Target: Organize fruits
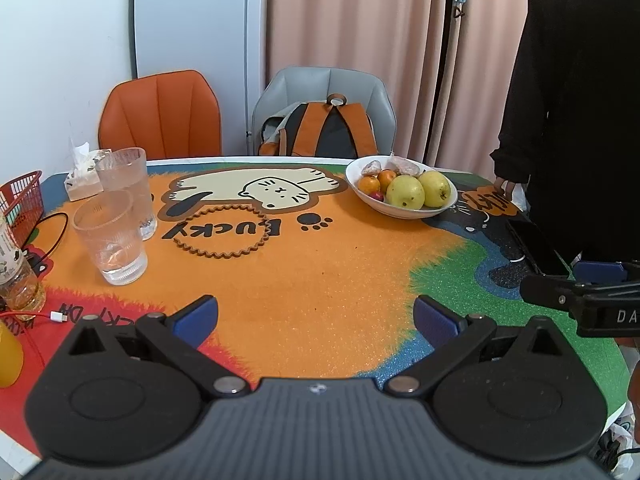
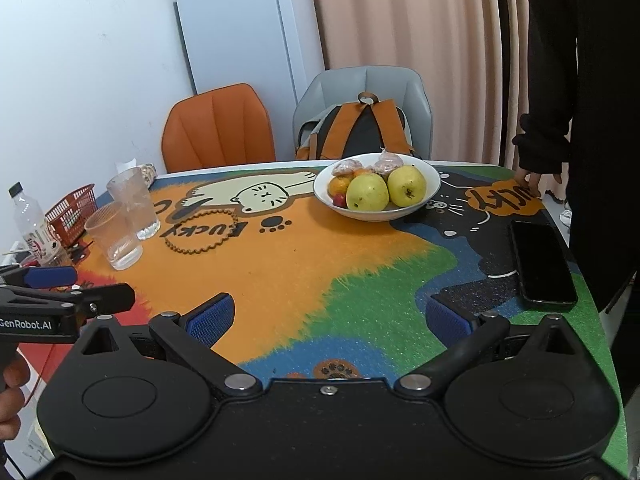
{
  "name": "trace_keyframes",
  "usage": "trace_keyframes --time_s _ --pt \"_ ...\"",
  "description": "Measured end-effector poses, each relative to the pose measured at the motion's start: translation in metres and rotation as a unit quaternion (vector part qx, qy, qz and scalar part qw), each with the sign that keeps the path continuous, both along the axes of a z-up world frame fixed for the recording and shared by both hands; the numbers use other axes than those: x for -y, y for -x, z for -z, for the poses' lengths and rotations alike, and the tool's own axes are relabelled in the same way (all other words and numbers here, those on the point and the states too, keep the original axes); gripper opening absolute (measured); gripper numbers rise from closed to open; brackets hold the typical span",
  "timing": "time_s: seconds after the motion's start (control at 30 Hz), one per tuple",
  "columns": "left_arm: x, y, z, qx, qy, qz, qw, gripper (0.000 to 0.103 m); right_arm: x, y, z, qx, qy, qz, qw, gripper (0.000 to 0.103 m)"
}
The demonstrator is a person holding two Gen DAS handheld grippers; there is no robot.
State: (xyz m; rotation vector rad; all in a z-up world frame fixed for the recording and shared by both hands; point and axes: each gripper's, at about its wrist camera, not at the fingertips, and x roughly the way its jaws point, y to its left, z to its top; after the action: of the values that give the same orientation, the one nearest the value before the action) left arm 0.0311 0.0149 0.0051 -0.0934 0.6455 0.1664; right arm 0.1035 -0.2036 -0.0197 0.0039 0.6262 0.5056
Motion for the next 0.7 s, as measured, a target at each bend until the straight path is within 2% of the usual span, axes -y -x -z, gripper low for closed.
trace_keyframes --time_s 0.7 --pt "-0.0015 0.0036 -0.0026 0.003 0.006 -0.004 1.0 0.103 0.001 0.0023 -0.0038 0.006 0.008 0.005 1.0 0.103"
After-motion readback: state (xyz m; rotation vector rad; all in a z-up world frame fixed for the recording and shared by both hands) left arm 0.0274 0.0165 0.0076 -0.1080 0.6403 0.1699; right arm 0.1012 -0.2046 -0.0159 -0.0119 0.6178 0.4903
